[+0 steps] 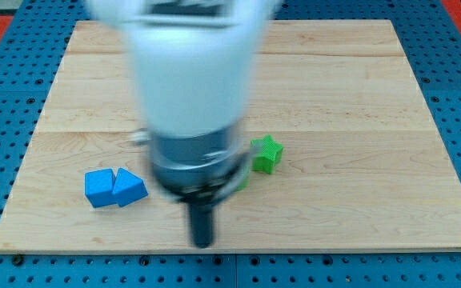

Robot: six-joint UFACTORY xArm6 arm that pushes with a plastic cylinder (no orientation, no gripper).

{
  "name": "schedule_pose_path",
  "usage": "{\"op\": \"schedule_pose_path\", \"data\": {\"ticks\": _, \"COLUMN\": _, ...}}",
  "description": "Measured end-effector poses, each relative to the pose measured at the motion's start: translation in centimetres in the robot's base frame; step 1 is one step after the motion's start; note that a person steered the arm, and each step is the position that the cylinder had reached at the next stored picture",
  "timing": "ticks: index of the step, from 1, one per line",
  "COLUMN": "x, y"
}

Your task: Move the blue cube towards the top left of the board

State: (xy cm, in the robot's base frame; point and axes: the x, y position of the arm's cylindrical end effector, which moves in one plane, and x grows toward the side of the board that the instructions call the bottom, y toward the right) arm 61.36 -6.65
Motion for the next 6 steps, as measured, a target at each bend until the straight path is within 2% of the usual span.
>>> {"op": "schedule_pose_path", "data": {"ticks": 1, "x": -2.1, "y": -6.2}}
{"op": "schedule_pose_path", "data": {"ticks": 3, "x": -12.6, "y": -12.2}}
{"op": "schedule_pose_path", "data": {"ticks": 4, "x": -10.0, "y": -12.1}}
{"op": "schedule_pose_path", "data": {"ticks": 5, "x": -10.4, "y": -15.3}}
{"op": "schedule_pose_path", "data": {"ticks": 6, "x": -16.8, "y": -15.6}}
